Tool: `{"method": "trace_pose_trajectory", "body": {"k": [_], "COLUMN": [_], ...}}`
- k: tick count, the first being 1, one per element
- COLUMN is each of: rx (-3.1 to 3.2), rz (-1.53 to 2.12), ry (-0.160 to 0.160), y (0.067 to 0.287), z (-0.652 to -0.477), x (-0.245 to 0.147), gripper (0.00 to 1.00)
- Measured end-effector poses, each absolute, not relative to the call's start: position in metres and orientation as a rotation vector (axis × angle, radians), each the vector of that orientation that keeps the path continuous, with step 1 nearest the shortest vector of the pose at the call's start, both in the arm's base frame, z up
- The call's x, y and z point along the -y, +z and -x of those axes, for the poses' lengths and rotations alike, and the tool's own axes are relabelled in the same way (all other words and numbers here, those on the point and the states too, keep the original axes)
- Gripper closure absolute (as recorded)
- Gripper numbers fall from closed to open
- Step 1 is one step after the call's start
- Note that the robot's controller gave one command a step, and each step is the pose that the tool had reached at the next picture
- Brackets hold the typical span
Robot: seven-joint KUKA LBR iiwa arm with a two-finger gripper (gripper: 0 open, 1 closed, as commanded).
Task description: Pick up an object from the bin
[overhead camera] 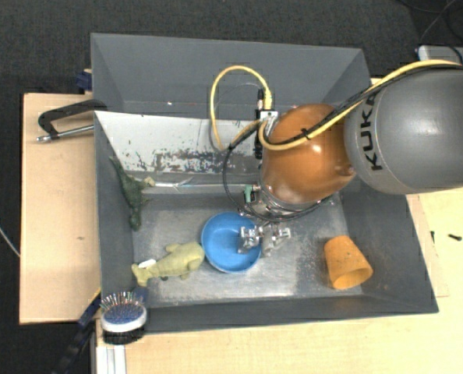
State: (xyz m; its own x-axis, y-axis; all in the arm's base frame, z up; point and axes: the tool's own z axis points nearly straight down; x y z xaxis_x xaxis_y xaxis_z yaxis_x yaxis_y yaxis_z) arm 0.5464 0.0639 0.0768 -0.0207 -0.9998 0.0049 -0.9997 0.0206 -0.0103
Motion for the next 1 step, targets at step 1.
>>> {"method": "trace_pose_trajectory", "body": {"k": [1], "rx": [-2.143], "rz": [2.280], "ry": [-0.011], "y": [0.2221], "z": [-0.5524], "x": [-0.0689], "gripper": [1.00]}}
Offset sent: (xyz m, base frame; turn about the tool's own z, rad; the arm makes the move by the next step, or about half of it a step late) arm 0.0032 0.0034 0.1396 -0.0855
